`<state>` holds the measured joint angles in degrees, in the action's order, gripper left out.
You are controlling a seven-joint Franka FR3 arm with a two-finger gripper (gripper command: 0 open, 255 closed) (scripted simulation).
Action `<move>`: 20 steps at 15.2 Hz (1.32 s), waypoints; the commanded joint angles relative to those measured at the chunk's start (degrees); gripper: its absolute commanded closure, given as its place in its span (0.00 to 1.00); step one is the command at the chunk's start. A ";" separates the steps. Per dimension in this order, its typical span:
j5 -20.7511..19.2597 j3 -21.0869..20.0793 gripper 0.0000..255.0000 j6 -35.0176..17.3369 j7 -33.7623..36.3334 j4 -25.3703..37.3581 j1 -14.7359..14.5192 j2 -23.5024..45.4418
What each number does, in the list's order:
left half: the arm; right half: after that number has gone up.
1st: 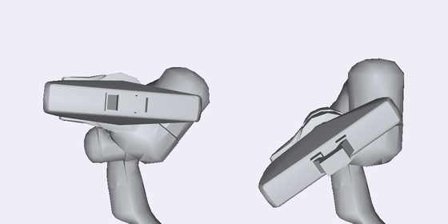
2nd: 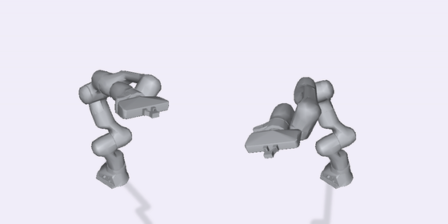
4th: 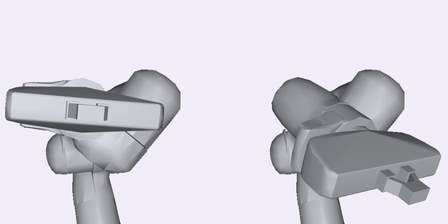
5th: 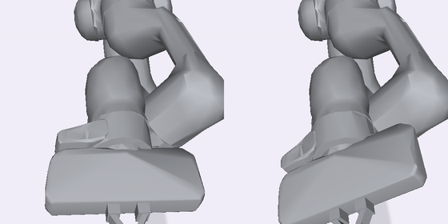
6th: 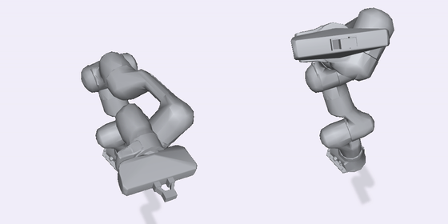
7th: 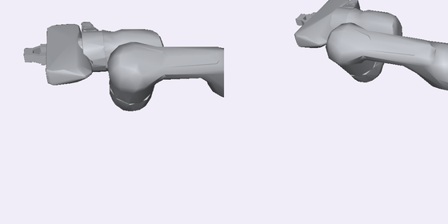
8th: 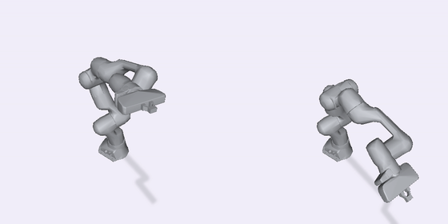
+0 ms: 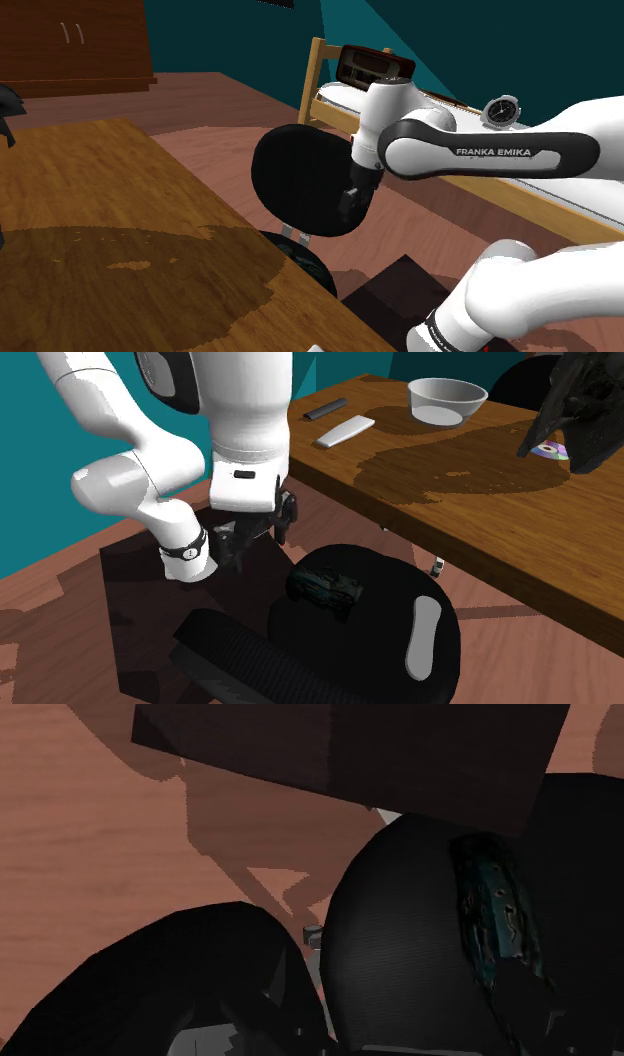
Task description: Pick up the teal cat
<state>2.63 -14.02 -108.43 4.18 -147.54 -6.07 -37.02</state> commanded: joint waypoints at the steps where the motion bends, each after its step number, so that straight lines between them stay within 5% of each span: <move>1: 0.22 -2.30 0.00 -3.02 1.21 -0.93 -1.05 2.30; 12: -4.08 -15.62 0.00 -20.14 11.02 -3.41 -3.76 19.89; 20: -7.77 -17.26 0.00 -27.09 14.70 -5.25 -2.14 25.76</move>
<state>-4.52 -31.09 -134.56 18.34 -152.59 -8.48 -12.10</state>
